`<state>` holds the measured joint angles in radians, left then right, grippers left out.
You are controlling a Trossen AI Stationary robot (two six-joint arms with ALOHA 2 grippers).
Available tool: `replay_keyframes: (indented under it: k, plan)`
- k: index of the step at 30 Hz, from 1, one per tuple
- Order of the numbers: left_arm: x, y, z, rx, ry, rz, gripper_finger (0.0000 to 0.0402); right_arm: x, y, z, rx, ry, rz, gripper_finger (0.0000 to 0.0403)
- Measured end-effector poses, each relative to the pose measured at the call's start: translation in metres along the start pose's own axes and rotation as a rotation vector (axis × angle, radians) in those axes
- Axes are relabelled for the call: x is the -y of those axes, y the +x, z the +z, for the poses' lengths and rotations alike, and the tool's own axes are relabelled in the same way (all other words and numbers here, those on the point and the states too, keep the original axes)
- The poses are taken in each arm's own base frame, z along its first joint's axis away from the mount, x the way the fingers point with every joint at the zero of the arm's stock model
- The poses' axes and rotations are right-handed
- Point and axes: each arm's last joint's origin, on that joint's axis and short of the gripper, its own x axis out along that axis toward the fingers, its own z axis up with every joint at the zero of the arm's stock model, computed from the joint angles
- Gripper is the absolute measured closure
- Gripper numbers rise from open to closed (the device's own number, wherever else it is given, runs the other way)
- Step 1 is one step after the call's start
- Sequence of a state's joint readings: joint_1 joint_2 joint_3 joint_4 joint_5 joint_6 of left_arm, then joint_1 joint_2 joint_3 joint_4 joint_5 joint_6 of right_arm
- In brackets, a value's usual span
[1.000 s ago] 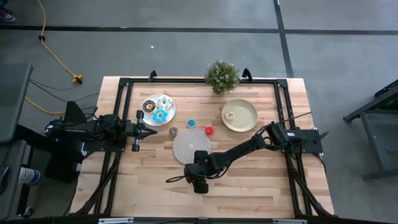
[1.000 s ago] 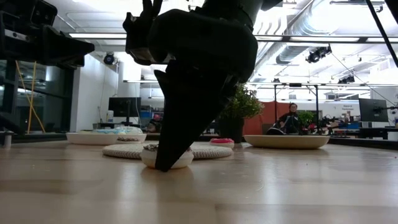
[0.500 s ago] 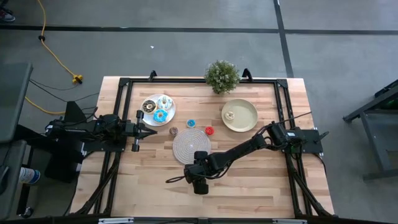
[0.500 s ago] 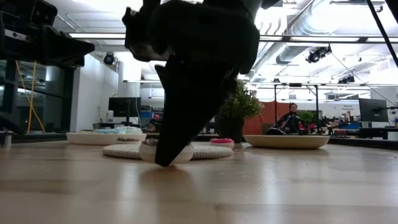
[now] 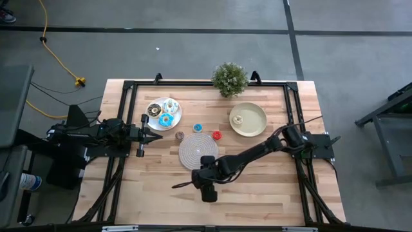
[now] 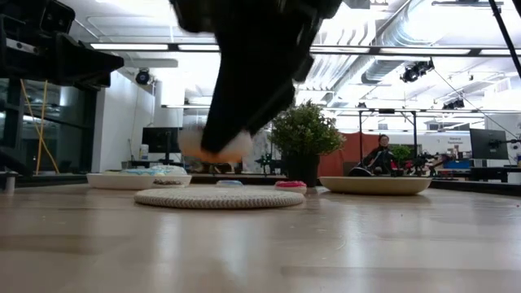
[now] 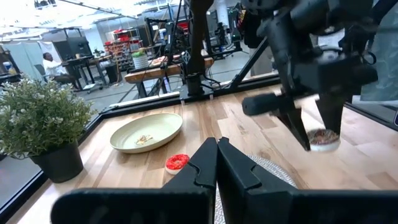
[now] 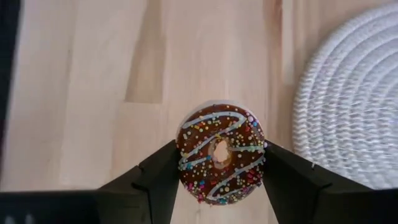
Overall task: Pick & Place donuts
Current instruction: Put the small bottom brown donut on the brown plate
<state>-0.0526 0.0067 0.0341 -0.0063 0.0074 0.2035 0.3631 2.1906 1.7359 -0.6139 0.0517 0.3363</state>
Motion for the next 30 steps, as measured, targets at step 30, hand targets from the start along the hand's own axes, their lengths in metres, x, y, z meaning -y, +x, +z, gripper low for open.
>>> replay_keyframes:
  k: [30]
  plan:
    - [0.0,0.0,0.0,0.0,0.0,0.0,0.0401,0.114,-0.125,-0.095,-0.007,0.385,-0.167,0.0207]
